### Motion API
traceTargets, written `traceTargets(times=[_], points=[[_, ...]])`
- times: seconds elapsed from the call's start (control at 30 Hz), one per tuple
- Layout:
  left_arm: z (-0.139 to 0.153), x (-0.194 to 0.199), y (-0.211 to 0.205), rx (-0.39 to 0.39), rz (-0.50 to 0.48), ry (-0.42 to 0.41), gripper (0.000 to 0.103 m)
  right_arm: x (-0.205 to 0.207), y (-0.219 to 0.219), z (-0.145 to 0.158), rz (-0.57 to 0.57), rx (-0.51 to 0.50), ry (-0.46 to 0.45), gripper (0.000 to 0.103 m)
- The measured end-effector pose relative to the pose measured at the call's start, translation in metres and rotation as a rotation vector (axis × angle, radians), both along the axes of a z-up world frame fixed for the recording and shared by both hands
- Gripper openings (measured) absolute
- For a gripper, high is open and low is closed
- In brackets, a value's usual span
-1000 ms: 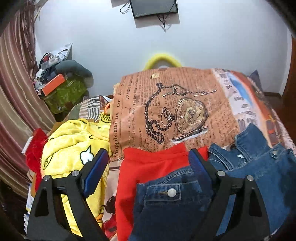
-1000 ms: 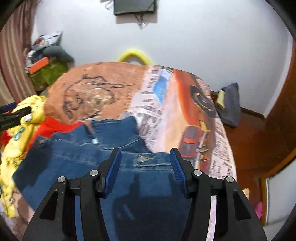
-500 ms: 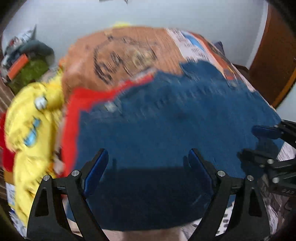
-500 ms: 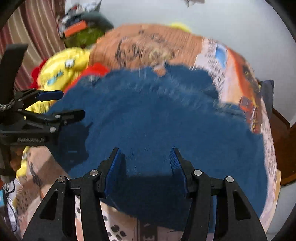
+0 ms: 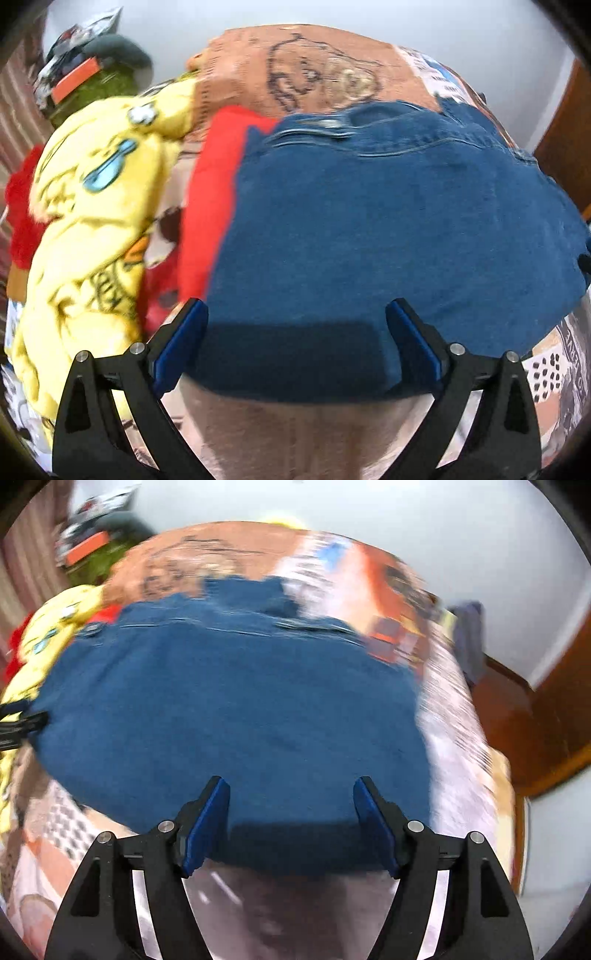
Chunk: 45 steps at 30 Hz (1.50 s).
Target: Fold large clothes
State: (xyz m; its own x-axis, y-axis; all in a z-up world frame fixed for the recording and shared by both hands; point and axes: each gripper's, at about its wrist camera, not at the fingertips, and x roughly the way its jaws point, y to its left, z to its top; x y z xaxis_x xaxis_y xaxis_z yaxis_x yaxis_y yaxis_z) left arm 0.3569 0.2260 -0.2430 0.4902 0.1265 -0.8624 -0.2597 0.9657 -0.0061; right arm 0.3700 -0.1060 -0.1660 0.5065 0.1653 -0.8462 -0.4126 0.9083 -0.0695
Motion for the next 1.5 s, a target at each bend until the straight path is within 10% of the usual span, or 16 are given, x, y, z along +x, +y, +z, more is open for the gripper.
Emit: traceTargets(times=[0.33,0.6,1.07,1.2,1.33,1.5], points=[[-0.006,-0.045,0.048,-0.03,0.208,0.012,0.1,0.004,-0.064,0.008,-0.167,0.094,0.043,0.07],[0.01,-0.073,0.06,-0.093,0.287,-0.033,0.099,-0.012,-0.029,0.036,-0.069,0.05,-0.074,0.07],[-0.041,-0.056,0.041,-0.722,0.25,-0.098,0.095,-0.014,0.048,-0.012,0.106,-0.011,-0.008,0.071],[-0.047,-0.042,0.044,-0.735,0.266,-0.148,0.094,-0.013,0.046,-0.013,0.107,0.006,-0.025,0.073],[-0.046,-0.031,0.044,-0.787,0.272,-0.129,0.069,-0.009,0.043,-0.014,0.103,0.034,-0.006,0.074],[-0.001,-0.033,0.027,-0.671,0.21,-0.174,0.063,-0.013,0.046,-0.014,0.102,0.034,-0.022,0.074]])
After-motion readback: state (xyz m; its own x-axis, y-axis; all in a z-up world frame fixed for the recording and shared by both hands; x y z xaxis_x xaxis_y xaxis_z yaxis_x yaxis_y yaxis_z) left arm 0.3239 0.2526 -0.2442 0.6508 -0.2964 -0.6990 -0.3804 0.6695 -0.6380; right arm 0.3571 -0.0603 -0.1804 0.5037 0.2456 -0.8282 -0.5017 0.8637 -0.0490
